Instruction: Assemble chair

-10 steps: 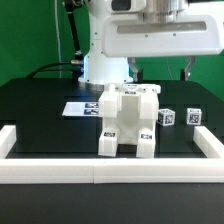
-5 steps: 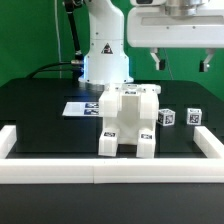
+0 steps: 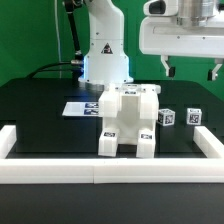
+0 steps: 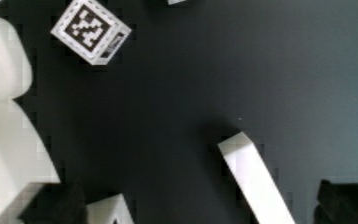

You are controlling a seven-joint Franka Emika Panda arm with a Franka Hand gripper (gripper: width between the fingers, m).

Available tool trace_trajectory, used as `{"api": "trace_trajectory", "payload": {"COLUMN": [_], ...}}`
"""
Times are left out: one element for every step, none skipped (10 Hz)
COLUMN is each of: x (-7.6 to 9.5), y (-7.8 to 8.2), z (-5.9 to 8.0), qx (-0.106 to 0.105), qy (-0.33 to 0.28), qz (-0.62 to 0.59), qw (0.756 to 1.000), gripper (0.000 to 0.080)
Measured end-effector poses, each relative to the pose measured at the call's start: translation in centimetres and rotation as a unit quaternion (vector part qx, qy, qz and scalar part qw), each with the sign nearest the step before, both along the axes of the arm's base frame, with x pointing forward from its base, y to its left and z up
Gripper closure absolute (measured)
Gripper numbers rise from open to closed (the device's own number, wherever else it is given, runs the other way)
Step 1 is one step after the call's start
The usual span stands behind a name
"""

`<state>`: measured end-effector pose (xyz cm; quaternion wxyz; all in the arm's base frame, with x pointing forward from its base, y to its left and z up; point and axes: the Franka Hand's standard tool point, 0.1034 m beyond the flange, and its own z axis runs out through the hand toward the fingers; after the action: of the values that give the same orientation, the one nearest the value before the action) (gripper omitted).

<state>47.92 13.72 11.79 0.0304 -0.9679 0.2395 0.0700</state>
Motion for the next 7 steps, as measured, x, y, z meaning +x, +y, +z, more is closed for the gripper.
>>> {"api": "trace_trajectory", "payload": {"x": [-0.1, -0.7, -1.3, -1.9, -2.3, -2.6, -2.6], "y": [-0.3, 0.4, 1.8, 2.9, 3.3, 3.6, 3.7], "z": [-0.4, -0.7, -1.1, -1.5, -1.9, -2.3, -2.4], "qx": [0.000, -0.004, -0.006, -0.004, -0.003, -0.003, -0.004], "qy": [-0.014, -0.018, -0.029, -0.043, -0.048, -0.051, -0.049], "qz": [0.018, 0.020, 0.045, 0.074, 0.092, 0.090, 0.082], "qw": [1.000, 1.000, 0.999, 0.996, 0.995, 0.995, 0.995], "gripper": [0.0151, 0.0151, 0.0151, 0.0151, 0.0151, 0.0151, 0.0151]}}
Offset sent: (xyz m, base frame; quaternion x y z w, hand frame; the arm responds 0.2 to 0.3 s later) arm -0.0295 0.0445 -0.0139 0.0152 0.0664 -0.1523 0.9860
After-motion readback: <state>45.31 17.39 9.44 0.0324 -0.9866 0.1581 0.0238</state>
